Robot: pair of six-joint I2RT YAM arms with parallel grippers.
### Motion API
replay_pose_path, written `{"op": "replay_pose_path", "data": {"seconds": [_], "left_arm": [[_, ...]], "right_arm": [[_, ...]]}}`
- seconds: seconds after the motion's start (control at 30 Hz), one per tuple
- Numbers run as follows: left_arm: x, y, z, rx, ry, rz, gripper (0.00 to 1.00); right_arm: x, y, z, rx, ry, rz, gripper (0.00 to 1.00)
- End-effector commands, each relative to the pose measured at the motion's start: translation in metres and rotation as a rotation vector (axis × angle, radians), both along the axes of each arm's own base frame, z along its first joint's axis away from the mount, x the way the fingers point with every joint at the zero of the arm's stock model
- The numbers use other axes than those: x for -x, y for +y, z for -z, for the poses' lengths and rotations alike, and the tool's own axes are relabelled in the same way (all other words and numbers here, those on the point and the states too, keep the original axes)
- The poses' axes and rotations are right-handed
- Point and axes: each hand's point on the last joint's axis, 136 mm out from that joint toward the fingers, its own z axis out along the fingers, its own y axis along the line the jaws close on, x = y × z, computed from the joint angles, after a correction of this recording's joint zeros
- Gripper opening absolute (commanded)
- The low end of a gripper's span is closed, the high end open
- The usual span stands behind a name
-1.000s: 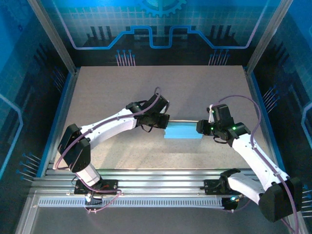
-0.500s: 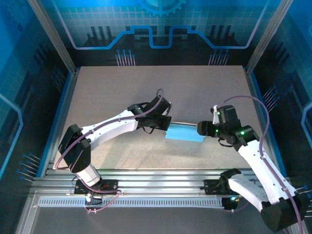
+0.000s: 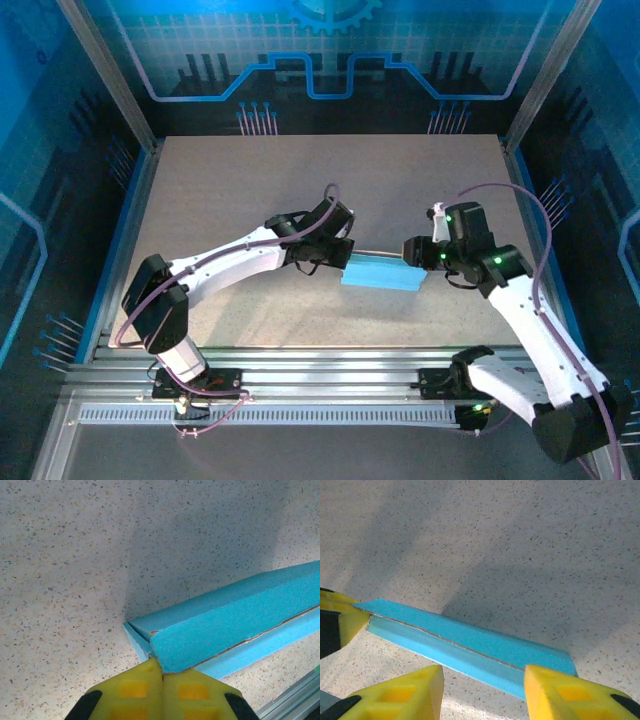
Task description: Fold the paper box
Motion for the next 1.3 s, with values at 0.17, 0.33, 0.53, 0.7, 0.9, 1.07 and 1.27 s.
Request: {"op": "replay_pose_path", "data": {"seconds": [0.17, 0.33, 0.53, 0.7, 0.9, 1.07, 1.27], "left_arm": [[0.014, 0.001, 0.018, -0.075, 0.04, 0.054, 0.0], [0.015, 0.0, 0.017, -0.068, 0.039, 0.055, 0.0], [0.015, -0.003, 0.011, -0.046, 0.038, 0.052, 0.0], [0.017, -0.003, 0.005, -0.028, 0.037, 0.053, 0.04], [0.023, -0.007, -0.005, 0.016, 0.051, 0.066, 0.09], [0.033, -0.013, -0.027, 0.088, 0.051, 0.126, 0.13], [0.041, -0.008, -0.045, 0.16, 0.059, 0.171, 0.22]], "right_arm": [[-0.013, 0.008, 0.008, -0.004, 0.03, -0.023, 0.46], [-0.009, 0.01, 0.02, -0.001, 0.068, -0.032, 0.43], [-0.006, 0.012, 0.027, 0.001, 0.084, -0.041, 0.36], [-0.004, 0.013, 0.035, 0.005, 0.101, -0.044, 0.31], [-0.004, 0.013, 0.037, 0.015, 0.094, -0.037, 0.25], [0.001, 0.01, 0.051, 0.034, 0.107, -0.03, 0.24], [0.0, 0.009, 0.055, 0.038, 0.103, -0.026, 0.22]]}}
